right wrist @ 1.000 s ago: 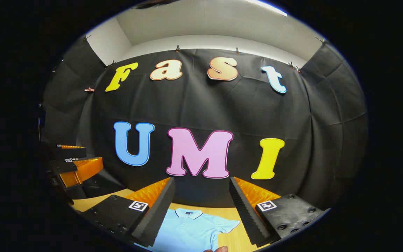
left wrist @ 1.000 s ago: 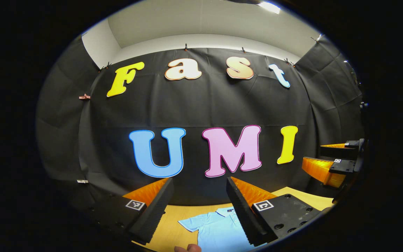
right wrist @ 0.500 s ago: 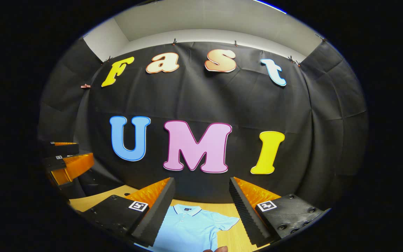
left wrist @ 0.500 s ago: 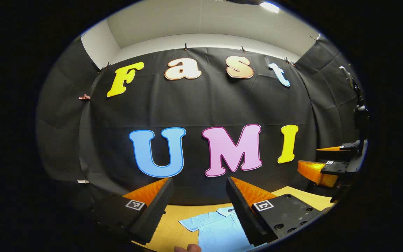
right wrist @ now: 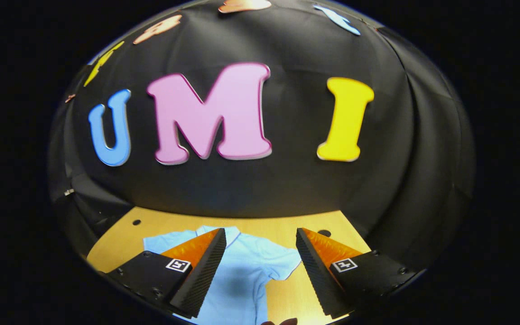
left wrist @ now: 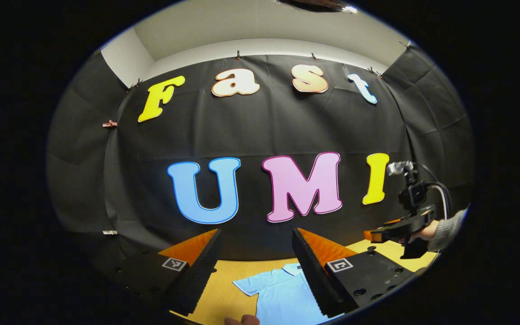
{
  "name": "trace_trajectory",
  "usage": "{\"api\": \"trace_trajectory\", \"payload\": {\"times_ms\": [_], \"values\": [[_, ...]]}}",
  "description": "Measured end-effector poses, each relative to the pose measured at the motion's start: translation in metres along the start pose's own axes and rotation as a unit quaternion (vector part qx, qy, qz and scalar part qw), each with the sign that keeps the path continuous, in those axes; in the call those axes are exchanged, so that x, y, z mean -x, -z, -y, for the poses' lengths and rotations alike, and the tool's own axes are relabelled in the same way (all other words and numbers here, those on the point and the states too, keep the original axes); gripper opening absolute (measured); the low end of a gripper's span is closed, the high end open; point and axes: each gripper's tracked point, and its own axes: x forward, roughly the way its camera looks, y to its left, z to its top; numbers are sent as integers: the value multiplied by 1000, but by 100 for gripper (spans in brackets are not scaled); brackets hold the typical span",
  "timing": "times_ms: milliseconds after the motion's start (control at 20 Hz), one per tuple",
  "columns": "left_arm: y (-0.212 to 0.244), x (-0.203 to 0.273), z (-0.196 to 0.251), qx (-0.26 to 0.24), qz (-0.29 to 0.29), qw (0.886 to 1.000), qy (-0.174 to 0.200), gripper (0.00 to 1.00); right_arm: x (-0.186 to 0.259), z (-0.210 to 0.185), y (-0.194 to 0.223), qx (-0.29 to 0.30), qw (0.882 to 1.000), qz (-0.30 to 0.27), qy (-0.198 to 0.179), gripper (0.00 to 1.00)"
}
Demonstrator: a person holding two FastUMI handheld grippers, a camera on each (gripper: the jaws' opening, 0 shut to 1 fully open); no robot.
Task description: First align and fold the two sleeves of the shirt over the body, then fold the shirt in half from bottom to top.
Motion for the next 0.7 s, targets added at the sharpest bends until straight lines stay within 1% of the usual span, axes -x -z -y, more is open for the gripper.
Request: {"api": "trace_trajectory", "payload": {"times_ms": [150, 350, 550, 700], "values": [[15, -4, 3, -8, -23, 1000, -16, 96, -71, 30, 57, -9, 997, -70, 20, 98], [31, -6, 3, -13, -50, 998, -42, 97, -134, 56, 122, -43, 986, -155, 48, 98], [39, -3, 0, -17, -71, 995, -65, 99, -168, 72, 173, -47, 974, -210, 70, 99], [40, 0, -4, -22, -76, 994, -79, 98, -180, 77, 190, -52, 969, -227, 80, 99]]}}
